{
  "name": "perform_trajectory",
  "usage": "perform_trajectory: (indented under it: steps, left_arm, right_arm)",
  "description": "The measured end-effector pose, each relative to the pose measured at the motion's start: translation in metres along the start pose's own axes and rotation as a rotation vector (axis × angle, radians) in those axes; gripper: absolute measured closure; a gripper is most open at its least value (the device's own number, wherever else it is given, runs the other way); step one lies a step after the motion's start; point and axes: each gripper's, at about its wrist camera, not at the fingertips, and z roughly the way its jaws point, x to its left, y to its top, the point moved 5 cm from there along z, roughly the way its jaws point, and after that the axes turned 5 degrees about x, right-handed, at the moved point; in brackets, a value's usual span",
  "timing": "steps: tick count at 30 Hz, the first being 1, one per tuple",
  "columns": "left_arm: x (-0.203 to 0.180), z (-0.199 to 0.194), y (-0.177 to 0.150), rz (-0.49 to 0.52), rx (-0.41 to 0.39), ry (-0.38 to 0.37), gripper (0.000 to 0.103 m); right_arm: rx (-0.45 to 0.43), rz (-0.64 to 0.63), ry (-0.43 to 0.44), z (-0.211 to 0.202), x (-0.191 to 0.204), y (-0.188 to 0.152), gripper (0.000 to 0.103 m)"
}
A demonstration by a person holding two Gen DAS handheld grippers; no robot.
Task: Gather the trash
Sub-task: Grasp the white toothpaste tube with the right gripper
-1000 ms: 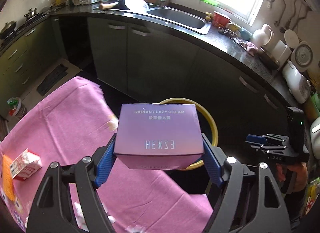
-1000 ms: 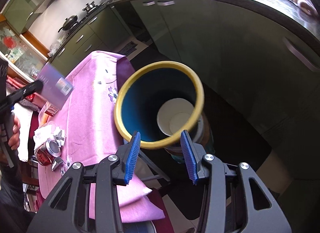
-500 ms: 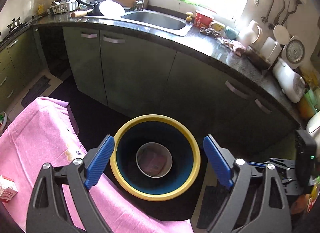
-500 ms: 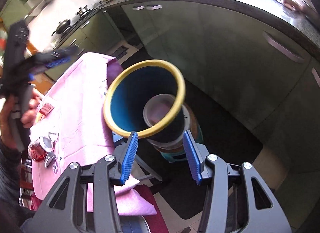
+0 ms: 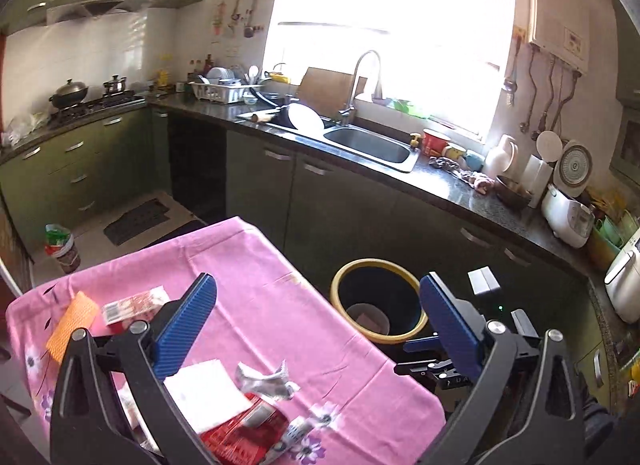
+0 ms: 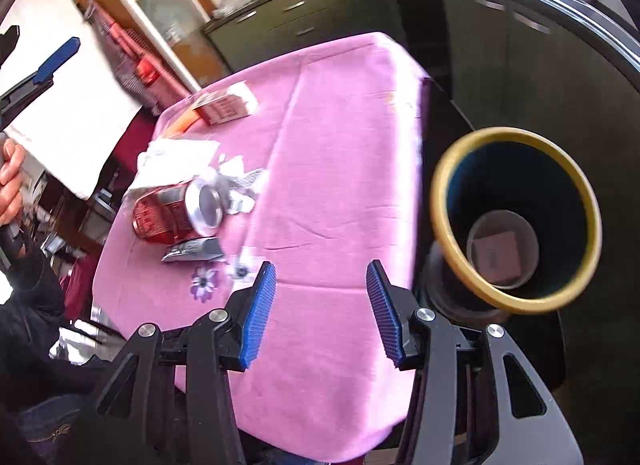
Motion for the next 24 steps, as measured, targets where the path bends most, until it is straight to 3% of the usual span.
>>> perform_trajectory:
  steps: [5, 8, 15, 24]
  left_arm:
    - [0.043, -0.033, -0.040, -0.052, -0.010, 0.099, 0.006]
    - [0.060, -0.042, -0.063, -0.085, 0.013, 0.106, 0.006]
    - [0.075, -0.044, -0.090, -0.127, 0.042, 0.082, 0.006]
    - [0.076, -0.041, -0.092, -0.127, 0.046, 0.067, 0.006]
  right_arm:
    - [0.061, -0.217, 0.077, 0.042, 0.078, 0.000, 0.052]
    - [0.093, -0.306, 0.090, 0.066, 0.105, -0.002, 0.049]
    - [0.127, -0.488, 0.056, 0.099, 0.123, 0.012, 0.042]
    - [0.206, -0.598, 0.130, 0.117, 0.137, 0.005, 0.042]
